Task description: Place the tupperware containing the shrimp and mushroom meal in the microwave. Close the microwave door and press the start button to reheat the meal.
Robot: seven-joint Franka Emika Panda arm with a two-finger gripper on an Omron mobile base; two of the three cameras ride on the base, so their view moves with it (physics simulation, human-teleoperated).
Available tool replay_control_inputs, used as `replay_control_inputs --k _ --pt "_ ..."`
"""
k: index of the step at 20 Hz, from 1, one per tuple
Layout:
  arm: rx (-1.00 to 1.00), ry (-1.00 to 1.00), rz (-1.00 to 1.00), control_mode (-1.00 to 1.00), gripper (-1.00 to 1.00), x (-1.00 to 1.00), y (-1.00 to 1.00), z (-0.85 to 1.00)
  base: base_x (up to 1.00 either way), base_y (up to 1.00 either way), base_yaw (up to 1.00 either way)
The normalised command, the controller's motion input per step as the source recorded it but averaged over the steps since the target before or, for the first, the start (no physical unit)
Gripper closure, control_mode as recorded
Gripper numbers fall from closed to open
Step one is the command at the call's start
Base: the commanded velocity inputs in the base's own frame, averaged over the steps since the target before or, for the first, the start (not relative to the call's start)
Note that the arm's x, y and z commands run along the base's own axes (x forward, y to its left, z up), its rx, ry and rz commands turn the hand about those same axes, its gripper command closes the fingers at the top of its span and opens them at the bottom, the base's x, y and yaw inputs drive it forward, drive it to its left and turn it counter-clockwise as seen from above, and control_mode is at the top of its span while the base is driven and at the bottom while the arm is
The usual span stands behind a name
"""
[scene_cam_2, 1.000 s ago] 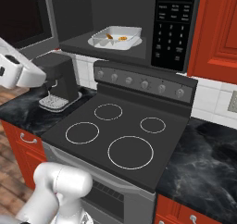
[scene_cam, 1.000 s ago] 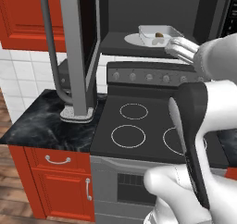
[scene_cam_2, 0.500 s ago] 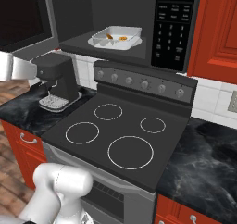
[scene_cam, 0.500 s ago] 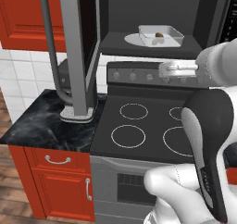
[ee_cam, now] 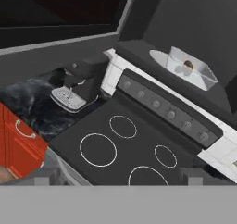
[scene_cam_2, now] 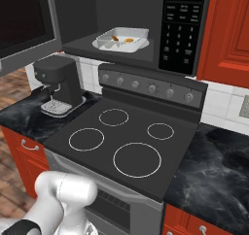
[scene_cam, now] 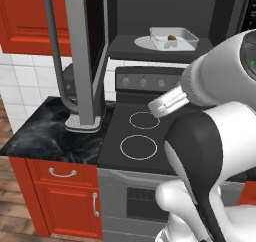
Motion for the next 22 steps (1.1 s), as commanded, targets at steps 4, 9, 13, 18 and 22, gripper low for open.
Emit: replay_control_inputs --k 4,9,13,18,22 --pt "-0.39 0.00 0.11 -1.00 -1.00 -0.06 0.49 -0.31 0.00 0.00 0.00" --pt "-0.37 -0.10 0.05 -1.00 -1.00 0.00 0.33 -0.65 0.00 0.00 0.00" --pt "-0.30 -0.18 0.02 -1.00 -1.00 0.00 0.22 -0.75 0.00 0.00 0.00" --pt "-0.22 -0.23 0.00 -1.00 -1.00 0.01 0.34 -0.38 0.00 0.00 0.00" --pt "-0.12 -0.20 0.00 -1.00 -1.00 0.00 0.53 0.01 0.00 0.00 0.00"
